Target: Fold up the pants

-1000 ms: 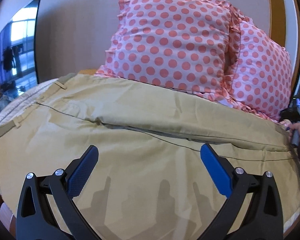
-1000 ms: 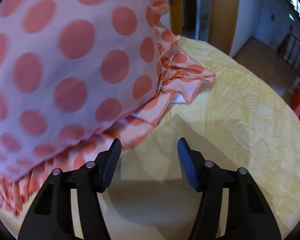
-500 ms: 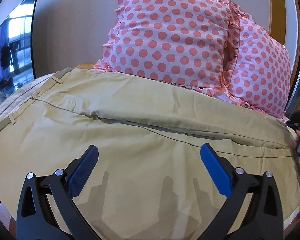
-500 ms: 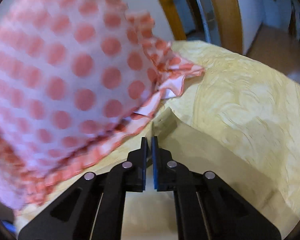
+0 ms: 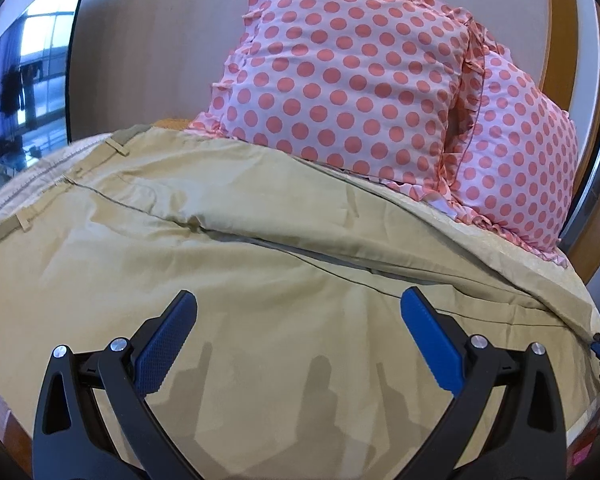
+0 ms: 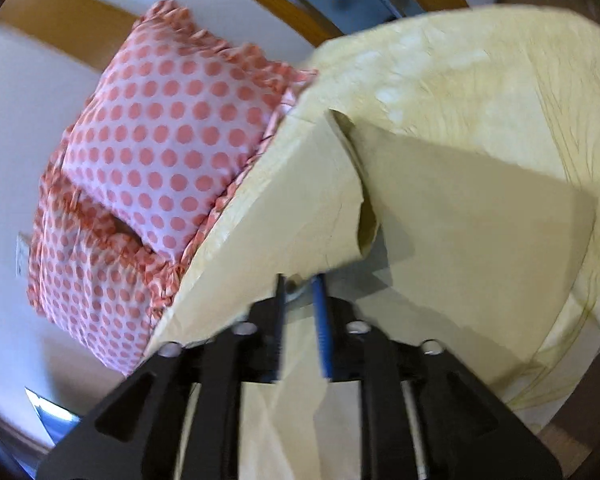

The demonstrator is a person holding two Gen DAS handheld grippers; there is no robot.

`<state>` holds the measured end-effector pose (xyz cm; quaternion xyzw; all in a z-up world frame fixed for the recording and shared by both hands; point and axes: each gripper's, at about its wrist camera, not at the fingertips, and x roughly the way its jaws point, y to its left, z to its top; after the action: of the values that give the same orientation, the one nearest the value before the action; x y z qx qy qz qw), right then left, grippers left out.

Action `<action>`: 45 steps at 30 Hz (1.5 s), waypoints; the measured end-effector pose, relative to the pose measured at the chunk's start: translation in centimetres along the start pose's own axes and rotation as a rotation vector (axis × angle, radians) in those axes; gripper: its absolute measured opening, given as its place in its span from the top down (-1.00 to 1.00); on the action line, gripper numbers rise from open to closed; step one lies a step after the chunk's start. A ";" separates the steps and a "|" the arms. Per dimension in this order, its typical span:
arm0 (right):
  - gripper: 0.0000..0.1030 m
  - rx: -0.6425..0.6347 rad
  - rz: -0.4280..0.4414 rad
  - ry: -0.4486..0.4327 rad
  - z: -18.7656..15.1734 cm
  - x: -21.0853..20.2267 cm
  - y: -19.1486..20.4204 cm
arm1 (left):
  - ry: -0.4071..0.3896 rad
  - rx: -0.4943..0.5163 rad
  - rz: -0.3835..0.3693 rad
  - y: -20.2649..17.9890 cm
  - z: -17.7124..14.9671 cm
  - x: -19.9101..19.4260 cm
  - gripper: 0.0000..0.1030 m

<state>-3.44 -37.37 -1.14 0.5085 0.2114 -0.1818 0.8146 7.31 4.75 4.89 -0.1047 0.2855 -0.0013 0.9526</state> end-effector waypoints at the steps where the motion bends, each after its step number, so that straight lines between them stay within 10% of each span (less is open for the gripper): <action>1: 0.13 0.028 0.010 0.002 0.0 0.1 -0.3 | -0.012 0.000 0.002 0.4 0.2 -0.6 -0.97; 7: 0.08 0.041 0.005 -0.025 0.1 1.1 -0.1 | -0.052 -0.014 0.035 2.5 2.0 -1.8 -0.97; 10: 0.98 0.004 -0.014 -0.036 1.0 3.0 0.2 | -0.042 -0.021 -0.019 3.4 3.4 -1.5 -0.97; 20: 0.98 -0.012 0.194 -0.212 1.8 -4.5 -1.1 | 0.147 -0.330 -0.187 8.3 10.2 5.0 -0.97; 27: 0.98 0.002 0.195 -0.201 1.7 -4.5 -1.9 | 0.266 -0.351 -0.042 8.4 13.9 13.4 -0.82; 30: 0.98 0.000 0.197 -0.195 1.7 -4.3 -2.0 | 0.322 -0.320 0.085 8.9 15.0 17.1 -0.45; 32: 0.98 -0.005 0.196 -0.192 1.7 -4.2 -2.1 | 0.367 -0.307 0.102 9.6 15.1 18.8 0.53; 33: 0.98 -0.010 0.197 -0.190 1.8 -4.2 -2.1 | 0.384 -0.307 0.092 10.0 15.0 19.0 0.71; 40: 0.98 -0.058 0.200 -0.244 2.7 -6.2 -1.8 | 0.212 -0.265 -0.030 11.7 12.9 6.1 0.86; 45: 0.97 -0.028 0.072 -0.205 2.2 -6.0 -4.8 | 0.204 -0.269 -0.043 13.6 5.2 -2.2 0.86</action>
<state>-10.64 -40.86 -0.73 0.4832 0.1111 -0.2004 0.8450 7.56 19.23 7.62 -0.2365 0.3761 0.0058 0.8958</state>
